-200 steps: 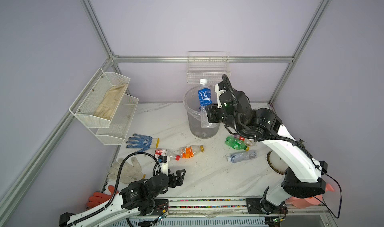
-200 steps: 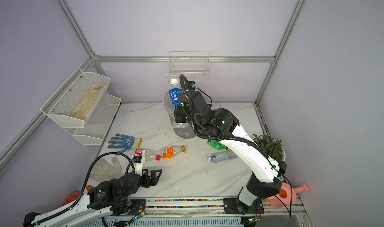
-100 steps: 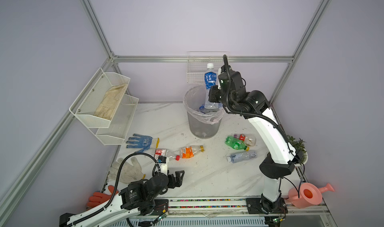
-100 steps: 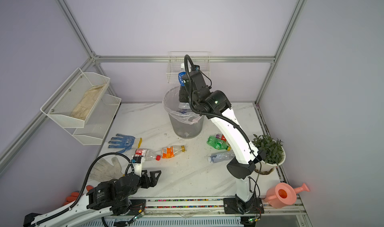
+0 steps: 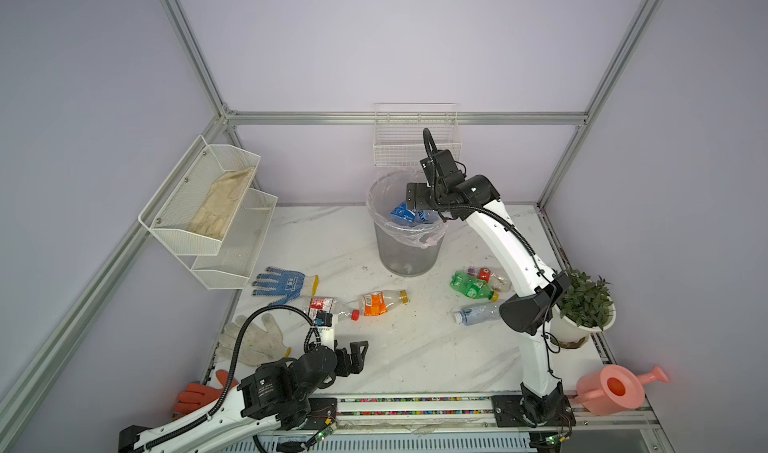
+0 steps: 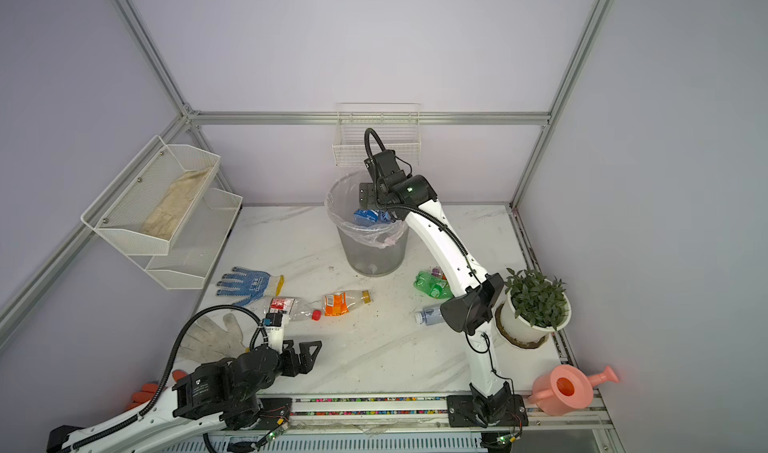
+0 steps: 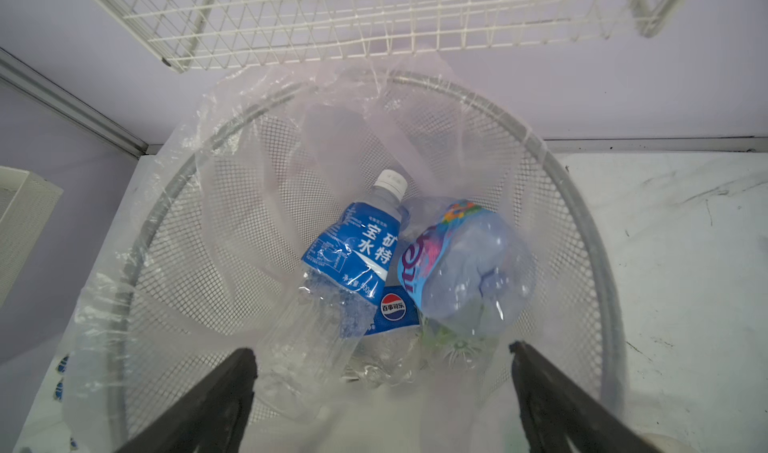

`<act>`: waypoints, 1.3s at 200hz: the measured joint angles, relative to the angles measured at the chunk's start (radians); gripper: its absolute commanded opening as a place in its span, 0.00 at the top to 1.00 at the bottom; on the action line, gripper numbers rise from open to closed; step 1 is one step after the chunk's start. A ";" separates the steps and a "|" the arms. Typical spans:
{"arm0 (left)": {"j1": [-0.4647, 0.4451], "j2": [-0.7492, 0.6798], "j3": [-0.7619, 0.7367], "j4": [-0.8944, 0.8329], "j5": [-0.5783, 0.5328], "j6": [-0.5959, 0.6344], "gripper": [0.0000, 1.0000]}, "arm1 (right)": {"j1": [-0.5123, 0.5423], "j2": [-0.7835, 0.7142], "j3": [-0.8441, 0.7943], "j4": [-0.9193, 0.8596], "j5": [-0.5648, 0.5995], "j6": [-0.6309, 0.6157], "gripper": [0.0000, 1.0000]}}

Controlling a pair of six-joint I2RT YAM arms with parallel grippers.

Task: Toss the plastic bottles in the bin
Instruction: 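Open the right gripper over the bin to drop the blue-labelled bottle, then move the left gripper over the orange-labelled bottle while right gripper withdraws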

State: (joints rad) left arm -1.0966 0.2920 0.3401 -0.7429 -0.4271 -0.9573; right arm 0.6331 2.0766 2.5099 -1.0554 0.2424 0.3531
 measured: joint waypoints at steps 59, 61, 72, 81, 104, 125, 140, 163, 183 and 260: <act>0.000 0.026 0.000 0.000 -0.011 0.029 0.00 | 0.001 -0.274 -0.253 0.084 -0.016 0.005 0.03; 0.000 0.027 0.000 0.000 -0.011 0.031 0.00 | 0.001 -0.281 -0.264 0.086 -0.016 0.005 0.03; 0.000 0.048 0.002 0.000 -0.019 0.044 0.00 | 0.001 -0.318 -0.322 0.106 -0.024 0.005 0.03; 0.000 0.065 0.003 0.002 -0.026 0.060 0.00 | 0.001 -0.346 -0.372 0.120 -0.031 0.008 0.03; 0.000 0.106 0.005 0.009 -0.040 0.109 0.00 | 0.002 -0.406 -0.491 0.157 -0.060 0.008 0.03; 0.001 0.161 0.034 0.018 -0.054 0.164 0.00 | 0.002 -0.470 -0.602 0.187 -0.083 0.008 0.03; 0.007 0.215 0.077 0.028 -0.058 0.212 0.00 | 0.002 -0.513 -0.663 0.207 -0.094 0.009 0.03; 0.066 0.317 0.151 0.064 -0.023 0.297 0.00 | 0.002 -0.566 -0.731 0.233 -0.107 0.008 0.03; 0.177 0.424 0.211 0.107 0.063 0.378 0.00 | 0.002 -0.600 -0.782 0.253 -0.111 0.009 0.03; 0.372 0.893 0.533 0.149 0.336 0.630 0.00 | 0.002 -0.734 -0.965 0.293 -0.127 0.007 0.03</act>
State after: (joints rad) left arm -0.7250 1.1854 0.8730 -0.5941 -0.0914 -0.3271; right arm 0.6350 1.3422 1.5452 -0.7628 0.1154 0.3603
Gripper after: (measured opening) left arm 0.997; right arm 0.974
